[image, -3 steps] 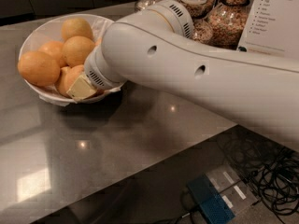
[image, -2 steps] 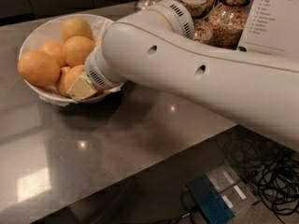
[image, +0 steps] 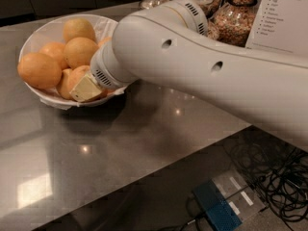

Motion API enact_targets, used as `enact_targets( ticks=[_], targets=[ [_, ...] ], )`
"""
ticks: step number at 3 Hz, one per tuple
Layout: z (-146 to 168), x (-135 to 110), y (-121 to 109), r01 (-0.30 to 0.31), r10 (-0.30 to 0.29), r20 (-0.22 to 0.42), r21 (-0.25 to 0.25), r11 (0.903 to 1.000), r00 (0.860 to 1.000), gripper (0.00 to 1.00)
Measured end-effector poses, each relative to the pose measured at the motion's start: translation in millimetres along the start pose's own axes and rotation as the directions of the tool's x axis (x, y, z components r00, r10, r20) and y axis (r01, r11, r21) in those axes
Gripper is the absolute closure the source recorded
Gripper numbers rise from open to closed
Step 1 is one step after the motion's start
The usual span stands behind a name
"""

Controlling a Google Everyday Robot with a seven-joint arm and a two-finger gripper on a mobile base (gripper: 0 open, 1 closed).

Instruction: Pick orange from white bowl

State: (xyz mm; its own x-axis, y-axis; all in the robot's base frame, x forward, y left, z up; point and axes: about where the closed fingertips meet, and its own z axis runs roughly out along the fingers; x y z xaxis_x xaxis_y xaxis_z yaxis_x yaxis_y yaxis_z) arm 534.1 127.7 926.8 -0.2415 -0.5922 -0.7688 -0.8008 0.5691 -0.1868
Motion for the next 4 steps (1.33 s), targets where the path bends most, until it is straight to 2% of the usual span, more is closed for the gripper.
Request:
enact_targets(
  ticks=[1, 2, 4],
  targets=[
    [-59.9, -49.3, -15.6, 0.056, -0.062, 0.149, 0.048, 0.9973, 0.987, 1.0],
    [-93.0, -74.7, -22.1, 0.09, -0.108, 0.216, 0.094, 0.9916, 0.971, 1.0],
    [-94.4, -76.2, -20.7, 0.096, -0.115, 0.217, 0.095, 0.9908, 0.969, 0.57]
  ],
)
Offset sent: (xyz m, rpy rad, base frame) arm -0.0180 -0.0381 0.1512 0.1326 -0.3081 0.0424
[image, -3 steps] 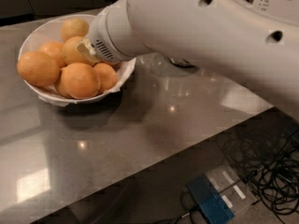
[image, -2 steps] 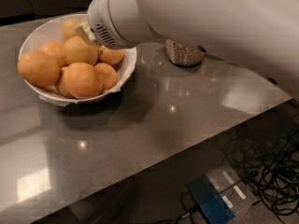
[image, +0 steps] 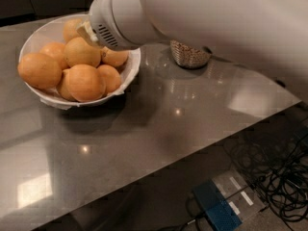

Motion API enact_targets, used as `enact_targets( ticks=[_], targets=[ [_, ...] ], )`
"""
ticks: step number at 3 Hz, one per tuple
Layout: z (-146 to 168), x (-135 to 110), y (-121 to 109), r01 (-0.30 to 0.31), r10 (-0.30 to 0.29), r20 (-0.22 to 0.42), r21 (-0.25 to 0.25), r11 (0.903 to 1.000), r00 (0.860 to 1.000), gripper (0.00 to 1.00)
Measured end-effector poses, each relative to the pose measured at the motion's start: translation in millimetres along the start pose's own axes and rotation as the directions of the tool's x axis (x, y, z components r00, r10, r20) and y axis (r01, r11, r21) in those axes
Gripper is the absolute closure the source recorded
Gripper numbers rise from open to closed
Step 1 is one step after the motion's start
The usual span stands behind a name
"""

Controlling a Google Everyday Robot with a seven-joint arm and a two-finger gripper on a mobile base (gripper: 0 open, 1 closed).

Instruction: Pick orange from white bowl

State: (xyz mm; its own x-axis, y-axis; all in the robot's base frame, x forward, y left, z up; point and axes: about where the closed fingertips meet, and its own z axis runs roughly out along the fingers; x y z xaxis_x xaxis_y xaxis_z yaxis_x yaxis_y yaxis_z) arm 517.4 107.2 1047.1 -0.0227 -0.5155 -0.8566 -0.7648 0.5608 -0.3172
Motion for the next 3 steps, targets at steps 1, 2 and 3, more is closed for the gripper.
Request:
enact_targets(
  ticks=[1, 2, 3],
  targets=[
    [0.0, 0.1, -0.1, 0.0, 0.0, 0.0, 0.0, 1.0, 1.0, 0.34],
    [-3.2, 4.5, -4.8, -0.008, 0.008, -0.018, 0.019, 0.9998, 1.0, 0.11],
    [-5.8, 11.0, -8.7, -0.022, 0.023, -0.034, 0.036, 0.9991, 0.999, 0.04]
  ],
)
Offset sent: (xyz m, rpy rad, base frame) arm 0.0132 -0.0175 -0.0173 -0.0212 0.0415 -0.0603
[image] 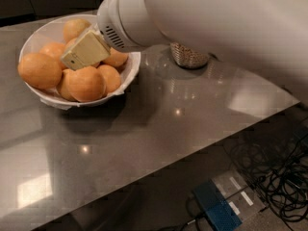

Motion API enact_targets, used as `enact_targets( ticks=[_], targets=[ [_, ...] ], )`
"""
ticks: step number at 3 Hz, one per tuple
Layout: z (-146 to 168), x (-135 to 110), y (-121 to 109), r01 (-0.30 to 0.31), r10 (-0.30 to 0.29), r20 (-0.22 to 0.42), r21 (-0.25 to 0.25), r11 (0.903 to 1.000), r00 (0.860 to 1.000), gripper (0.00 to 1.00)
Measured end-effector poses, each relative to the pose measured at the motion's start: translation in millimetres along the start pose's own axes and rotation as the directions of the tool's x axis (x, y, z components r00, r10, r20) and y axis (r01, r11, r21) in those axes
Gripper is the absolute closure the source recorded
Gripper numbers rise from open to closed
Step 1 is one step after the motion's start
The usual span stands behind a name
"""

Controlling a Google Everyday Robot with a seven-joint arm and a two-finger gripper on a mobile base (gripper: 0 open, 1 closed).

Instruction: Pick orange from white bowl

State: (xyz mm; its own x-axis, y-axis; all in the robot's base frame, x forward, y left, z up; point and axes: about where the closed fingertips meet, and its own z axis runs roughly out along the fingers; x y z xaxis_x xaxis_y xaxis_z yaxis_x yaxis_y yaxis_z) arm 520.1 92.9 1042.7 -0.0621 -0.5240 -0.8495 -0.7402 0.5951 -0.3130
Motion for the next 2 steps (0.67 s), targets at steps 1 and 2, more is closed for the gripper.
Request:
enact_targets(
  ticks=[1, 2],
  targets=[
    [0.6, 6.8, -1.2, -0.009, 0.009, -0.021, 0.003, 1.0, 1.0, 0.05],
    [5.7, 17.3, 1.0, -0.02, 0.019, -0.052, -0.008, 0.9998, 0.998, 0.16]
  ],
)
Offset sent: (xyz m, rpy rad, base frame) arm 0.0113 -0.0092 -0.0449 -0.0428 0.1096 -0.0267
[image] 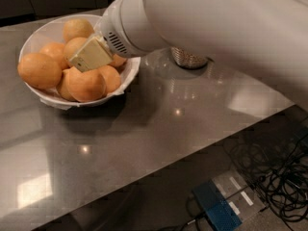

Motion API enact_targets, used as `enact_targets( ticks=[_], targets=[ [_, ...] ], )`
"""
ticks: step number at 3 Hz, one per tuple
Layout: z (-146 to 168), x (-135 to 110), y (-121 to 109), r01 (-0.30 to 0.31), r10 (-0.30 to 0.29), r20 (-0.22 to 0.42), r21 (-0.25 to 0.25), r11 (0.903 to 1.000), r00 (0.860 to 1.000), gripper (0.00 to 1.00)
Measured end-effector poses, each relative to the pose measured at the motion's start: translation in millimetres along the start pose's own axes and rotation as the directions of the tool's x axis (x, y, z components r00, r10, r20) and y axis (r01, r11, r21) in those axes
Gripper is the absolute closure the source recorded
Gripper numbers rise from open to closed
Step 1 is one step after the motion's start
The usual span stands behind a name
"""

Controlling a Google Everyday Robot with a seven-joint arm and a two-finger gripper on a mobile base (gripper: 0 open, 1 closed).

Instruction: Pick orange from white bowl

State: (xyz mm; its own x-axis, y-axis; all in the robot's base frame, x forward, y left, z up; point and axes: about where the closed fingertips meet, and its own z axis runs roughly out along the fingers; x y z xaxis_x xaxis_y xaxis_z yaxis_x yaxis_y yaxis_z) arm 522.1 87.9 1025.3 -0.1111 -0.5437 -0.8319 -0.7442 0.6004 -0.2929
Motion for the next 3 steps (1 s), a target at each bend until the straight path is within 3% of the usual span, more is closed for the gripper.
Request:
enact_targets(
  ticks=[2, 3],
  targets=[
    [17.3, 24.7, 6.0, -0.008, 0.006, -0.075, -0.027, 0.9996, 0.997, 0.22],
    [17.3, 24.7, 6.0, -0.008, 0.006, -0.075, -0.027, 0.9996, 0.997, 0.09]
  ],
)
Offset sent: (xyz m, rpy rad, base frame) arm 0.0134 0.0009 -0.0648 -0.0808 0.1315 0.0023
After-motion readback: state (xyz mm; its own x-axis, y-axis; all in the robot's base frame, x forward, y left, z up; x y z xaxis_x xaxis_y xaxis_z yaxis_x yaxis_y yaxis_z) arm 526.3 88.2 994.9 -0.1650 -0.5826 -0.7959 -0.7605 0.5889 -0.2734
